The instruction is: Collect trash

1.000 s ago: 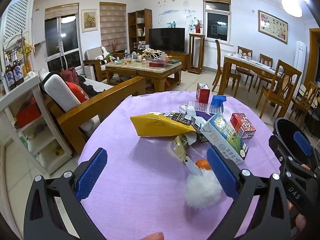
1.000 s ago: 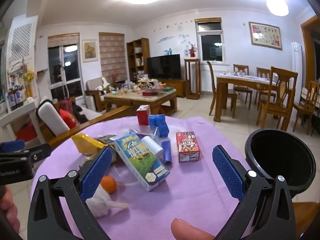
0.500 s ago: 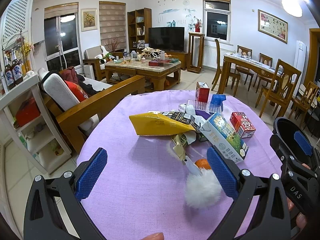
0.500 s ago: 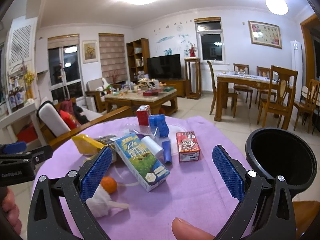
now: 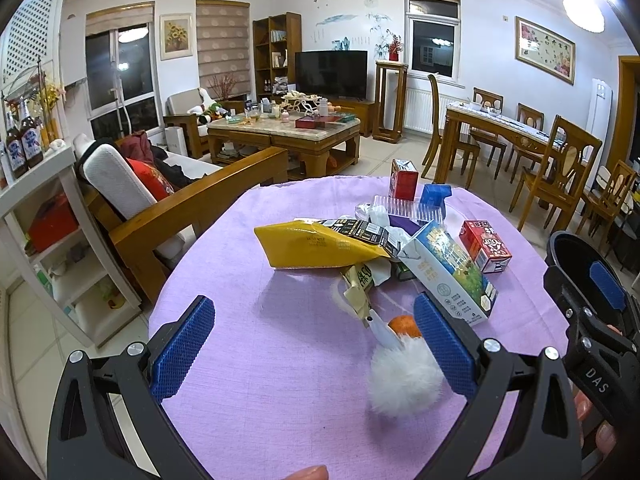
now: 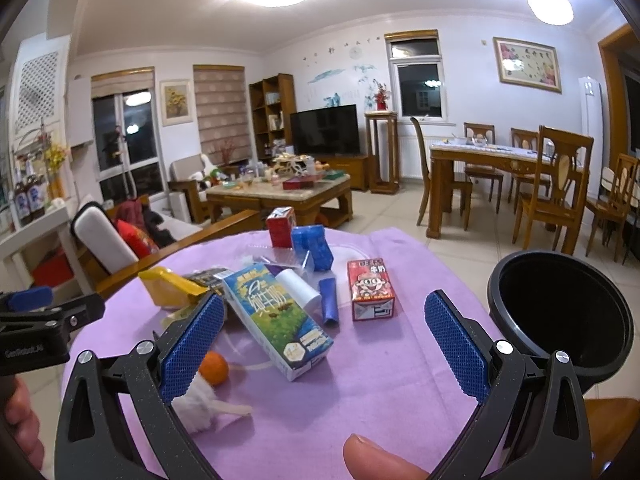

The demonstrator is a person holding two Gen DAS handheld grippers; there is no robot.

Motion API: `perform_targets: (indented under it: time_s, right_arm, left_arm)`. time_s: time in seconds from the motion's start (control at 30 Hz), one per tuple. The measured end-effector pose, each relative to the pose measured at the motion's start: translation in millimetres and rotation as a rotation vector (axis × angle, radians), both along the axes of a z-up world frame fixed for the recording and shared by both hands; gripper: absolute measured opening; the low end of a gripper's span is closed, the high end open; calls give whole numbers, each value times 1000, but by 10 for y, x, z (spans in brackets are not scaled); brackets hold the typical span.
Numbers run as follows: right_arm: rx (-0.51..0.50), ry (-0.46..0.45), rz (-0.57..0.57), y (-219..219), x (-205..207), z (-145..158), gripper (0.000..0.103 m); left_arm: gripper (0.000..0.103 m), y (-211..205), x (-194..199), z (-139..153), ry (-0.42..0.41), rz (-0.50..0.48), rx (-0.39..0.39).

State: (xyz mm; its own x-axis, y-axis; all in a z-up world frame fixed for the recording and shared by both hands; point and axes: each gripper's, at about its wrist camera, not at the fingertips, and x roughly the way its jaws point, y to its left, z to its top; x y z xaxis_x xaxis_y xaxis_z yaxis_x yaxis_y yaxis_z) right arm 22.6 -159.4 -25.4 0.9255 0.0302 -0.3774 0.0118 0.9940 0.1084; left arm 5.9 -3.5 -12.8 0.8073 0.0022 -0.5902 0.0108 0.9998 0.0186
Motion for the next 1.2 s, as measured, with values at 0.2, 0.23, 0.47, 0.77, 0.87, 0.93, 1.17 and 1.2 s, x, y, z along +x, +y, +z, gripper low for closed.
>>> perform_targets:
  time_s: [0.2, 0.23, 0.47, 0.77, 0.87, 0.93, 1.17, 1.2]
  right_arm:
    - [1, 1, -1, -3, 1, 1, 99]
    - [1, 1, 0, 0, 1, 2, 99]
    - [-1, 3, 1, -5, 8, -6, 99]
    - [0, 6, -1, -12, 11, -21, 99]
    - [-1, 6, -1, -13, 12, -21, 99]
    - [0, 7, -1, -21, 11, -35, 99]
    - [0, 10, -3, -38, 5, -77, 99]
    - [0, 10, -3, -39, 6, -76, 99]
  left_arm:
    - [98, -16, 21, -20, 5, -1, 0]
    - [98, -22, 23, -30, 6, -2, -1]
    - [98, -21, 25, -34, 7, -3, -1]
    - [98, -32, 24, -63, 11, -2, -2]
    - [98, -39, 16, -94, 13, -2, -3]
    - [98, -48, 10, -108, 16, -3, -4]
    - [98, -61, 16, -172, 23, -4, -6]
    - [98, -64, 11, -176, 24, -4, -6]
